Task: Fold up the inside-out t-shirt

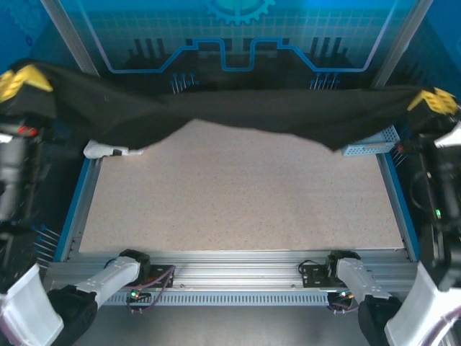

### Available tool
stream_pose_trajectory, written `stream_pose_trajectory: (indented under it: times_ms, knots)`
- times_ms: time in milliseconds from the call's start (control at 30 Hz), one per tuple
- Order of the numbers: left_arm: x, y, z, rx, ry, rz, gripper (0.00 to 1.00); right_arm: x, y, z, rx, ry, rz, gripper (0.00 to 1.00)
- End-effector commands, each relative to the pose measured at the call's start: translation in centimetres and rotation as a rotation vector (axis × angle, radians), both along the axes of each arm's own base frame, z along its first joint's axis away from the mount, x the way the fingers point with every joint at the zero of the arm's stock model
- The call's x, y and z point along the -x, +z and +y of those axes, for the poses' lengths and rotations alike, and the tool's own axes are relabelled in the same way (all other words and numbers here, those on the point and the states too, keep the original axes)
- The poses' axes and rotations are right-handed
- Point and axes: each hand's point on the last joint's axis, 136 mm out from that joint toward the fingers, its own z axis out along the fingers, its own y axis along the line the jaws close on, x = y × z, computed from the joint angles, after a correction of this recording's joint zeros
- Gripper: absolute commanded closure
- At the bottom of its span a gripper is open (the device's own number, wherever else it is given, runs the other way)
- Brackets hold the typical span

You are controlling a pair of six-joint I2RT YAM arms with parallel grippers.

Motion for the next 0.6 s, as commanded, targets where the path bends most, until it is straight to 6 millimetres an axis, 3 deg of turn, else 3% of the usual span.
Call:
stream_pose_trajectory:
  times_ms: [0,100,233,300,400,500,567]
  knots:
    - [-0.7,1.1,-0.7,-0.005,-0.028,-0.028,1.0,0.9,0.2,-1.0,0.015,-0.072,0.001,1.0]
    - [-2.5,1.6,-0.6,-0.024,0.009,-0.019,1.0,0.9,0.8,-1.2,0.026,-0.091,-0.013,1.0]
    - [-8.7,0.8,-1.1,-0.061,0.07,0.057,1.0,-2.6,-0.1,-1.7,0.035,-0.098,0.051,1.0]
    - [-12.7,-0.4,-1.5,-0.088,0.109,0.112,1.0,-5.4,-1.2,-2.0,0.036,-0.097,0.091,1.0]
    - [-19.7,-3.8,-2.3,-0.13,0.144,0.214,1.0,-10.9,-4.1,-2.8,0.035,-0.104,0.182,1.0]
    - [-27.2,-8.6,-3.0,-0.159,0.17,0.31,1.0,-17.5,-8.6,-3.4,0.023,-0.089,0.29,1.0]
    - [-32.5,-12.9,-3.4,-0.173,0.171,0.387,1.0,-22.3,-12.3,-3.7,0.002,-0.068,0.362,1.0]
